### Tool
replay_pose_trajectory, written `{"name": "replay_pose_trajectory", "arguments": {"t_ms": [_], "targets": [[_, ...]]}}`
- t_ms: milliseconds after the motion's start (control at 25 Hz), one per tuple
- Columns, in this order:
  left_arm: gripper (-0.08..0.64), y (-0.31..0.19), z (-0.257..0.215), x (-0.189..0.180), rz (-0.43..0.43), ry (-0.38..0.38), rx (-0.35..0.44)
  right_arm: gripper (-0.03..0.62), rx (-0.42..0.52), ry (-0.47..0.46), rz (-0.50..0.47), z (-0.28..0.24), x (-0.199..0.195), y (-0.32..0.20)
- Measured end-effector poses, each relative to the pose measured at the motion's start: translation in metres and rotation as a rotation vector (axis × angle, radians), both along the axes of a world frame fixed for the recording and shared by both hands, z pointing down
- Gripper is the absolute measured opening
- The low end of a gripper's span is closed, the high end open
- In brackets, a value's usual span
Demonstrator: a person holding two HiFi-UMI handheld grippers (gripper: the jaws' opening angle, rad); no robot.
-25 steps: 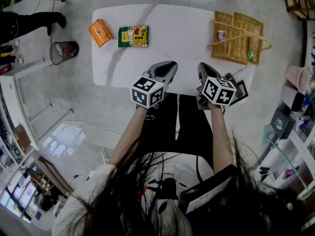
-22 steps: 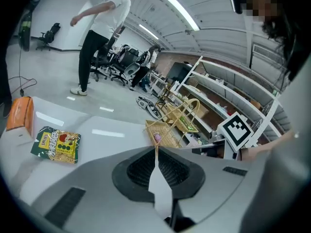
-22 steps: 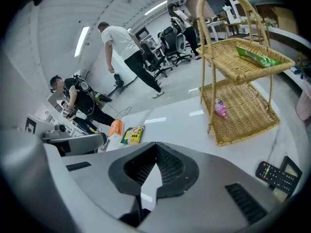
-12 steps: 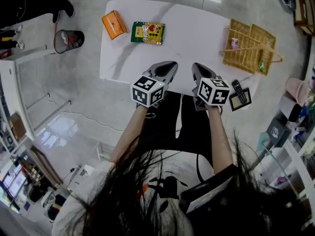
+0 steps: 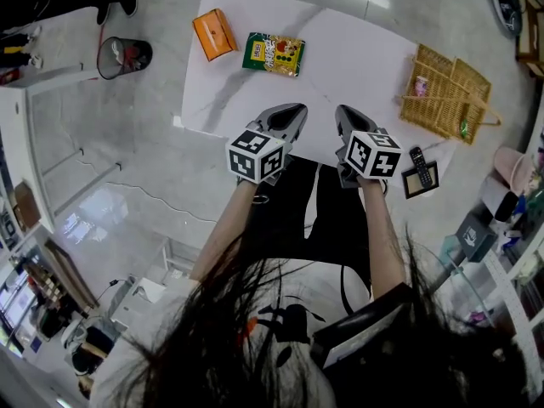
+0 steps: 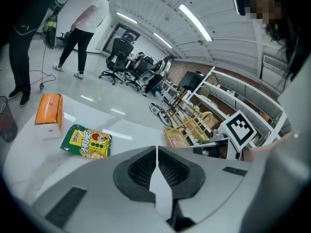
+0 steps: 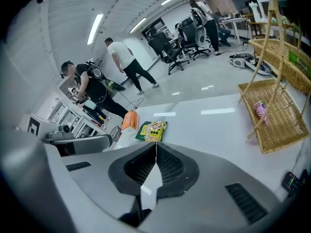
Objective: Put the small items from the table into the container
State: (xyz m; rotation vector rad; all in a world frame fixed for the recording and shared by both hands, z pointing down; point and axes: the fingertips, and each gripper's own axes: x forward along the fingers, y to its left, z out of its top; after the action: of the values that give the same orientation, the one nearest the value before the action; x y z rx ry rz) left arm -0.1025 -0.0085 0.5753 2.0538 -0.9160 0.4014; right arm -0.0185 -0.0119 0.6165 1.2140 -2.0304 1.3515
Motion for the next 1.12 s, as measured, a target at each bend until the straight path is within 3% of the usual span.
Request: {"name": "replay_pose_trajectory", "arguments": {"t_ms": [320, 400, 480, 800, 1120], "targets": [[0.014, -0.006, 0.014, -0.043, -0.022, -0.013, -0.026, 0.03, -0.006, 0.011, -0.066, 0.028, -0.049, -0.026], [0.014, -0.01, 0.018, -0.056, -0.037, -0.014, -0.032, 0.137, -0.017, 0.013, -0.102, 0.042, -0.063, -0.037], [0.014, -0.014, 0.022, -0.068, -0.065, -0.011, -0.039, 0.165, -0.028, 0.035, -0.149, 0.058, -0.077, -0.048], [0.014, -0.021, 0.041, -0.109, -0.156, -0.01, -0.062, 0.203, -0.078, 0.221, -0.408, 0.128, -0.12, -0.077], [0.014, -0.015, 0.061, -0.153, -0.27, -0.029, -0.097, 0.202, -0.089, 0.447, -0.539, 0.173, -0.122, -0.084]]}}
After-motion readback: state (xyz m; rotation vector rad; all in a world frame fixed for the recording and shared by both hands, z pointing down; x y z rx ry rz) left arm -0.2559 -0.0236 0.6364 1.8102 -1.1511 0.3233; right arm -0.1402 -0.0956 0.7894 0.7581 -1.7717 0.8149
